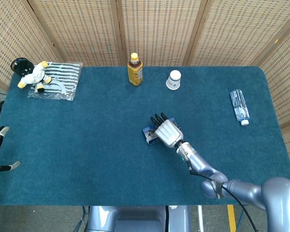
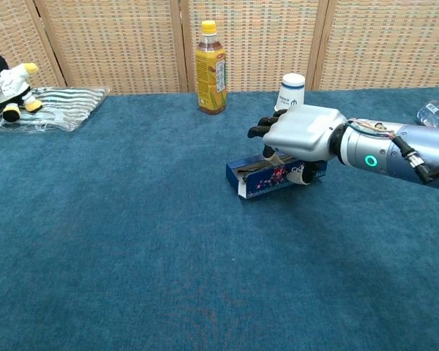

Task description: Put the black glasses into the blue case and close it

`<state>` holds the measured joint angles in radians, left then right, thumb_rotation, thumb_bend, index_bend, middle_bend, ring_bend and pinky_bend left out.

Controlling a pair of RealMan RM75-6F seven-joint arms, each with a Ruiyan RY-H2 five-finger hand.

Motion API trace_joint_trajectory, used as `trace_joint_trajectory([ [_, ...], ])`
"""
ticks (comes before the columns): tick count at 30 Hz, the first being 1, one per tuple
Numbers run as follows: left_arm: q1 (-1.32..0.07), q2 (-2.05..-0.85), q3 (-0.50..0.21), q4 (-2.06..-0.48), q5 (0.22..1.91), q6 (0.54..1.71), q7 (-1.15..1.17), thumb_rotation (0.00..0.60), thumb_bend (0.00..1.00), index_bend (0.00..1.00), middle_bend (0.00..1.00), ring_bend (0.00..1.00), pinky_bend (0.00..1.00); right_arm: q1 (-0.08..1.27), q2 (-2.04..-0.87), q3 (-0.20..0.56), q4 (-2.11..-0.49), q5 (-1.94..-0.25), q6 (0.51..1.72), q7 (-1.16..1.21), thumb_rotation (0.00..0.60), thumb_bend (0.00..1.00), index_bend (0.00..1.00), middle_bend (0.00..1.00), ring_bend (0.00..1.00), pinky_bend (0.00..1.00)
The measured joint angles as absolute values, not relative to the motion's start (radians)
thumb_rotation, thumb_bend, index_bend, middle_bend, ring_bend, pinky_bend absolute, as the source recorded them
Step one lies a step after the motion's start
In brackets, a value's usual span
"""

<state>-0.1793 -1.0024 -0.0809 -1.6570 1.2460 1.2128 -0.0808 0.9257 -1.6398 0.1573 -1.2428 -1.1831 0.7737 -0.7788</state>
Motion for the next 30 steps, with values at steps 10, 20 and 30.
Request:
trace_joint_trajectory([
  [10, -0.181, -1.003, -0.080, -1.656, 1.243, 1.208, -0.080, 0.600, 0.00, 0.00, 0.00, 0.00, 0.00, 0.962, -1.653, 0.183, -1.225, -1.113, 0.776, -0.805, 0.600, 0.49, 0.71, 0.07, 0.00, 0.12],
  [20, -0.186, -1.005, -0.080, -1.652, 1.232, 1.197, -0.074, 0.600, 0.00, 0.00, 0.00, 0.00, 0.00, 1.014, -1.691, 0.202, -1.128, -1.038, 0.760, -0.833, 0.600, 0.49, 0.71, 0.07, 0.00, 0.12],
  [30, -0.189, -1.003, -0.085, -1.653, 1.214, 1.188, -0.073, 0.600, 0.00, 0.00, 0.00, 0.00, 0.00, 1.065, -1.770, 0.206, -0.976, -1.002, 0.739, -0.822, 0.600, 0.44, 0.20, 0.05, 0.00, 0.12],
])
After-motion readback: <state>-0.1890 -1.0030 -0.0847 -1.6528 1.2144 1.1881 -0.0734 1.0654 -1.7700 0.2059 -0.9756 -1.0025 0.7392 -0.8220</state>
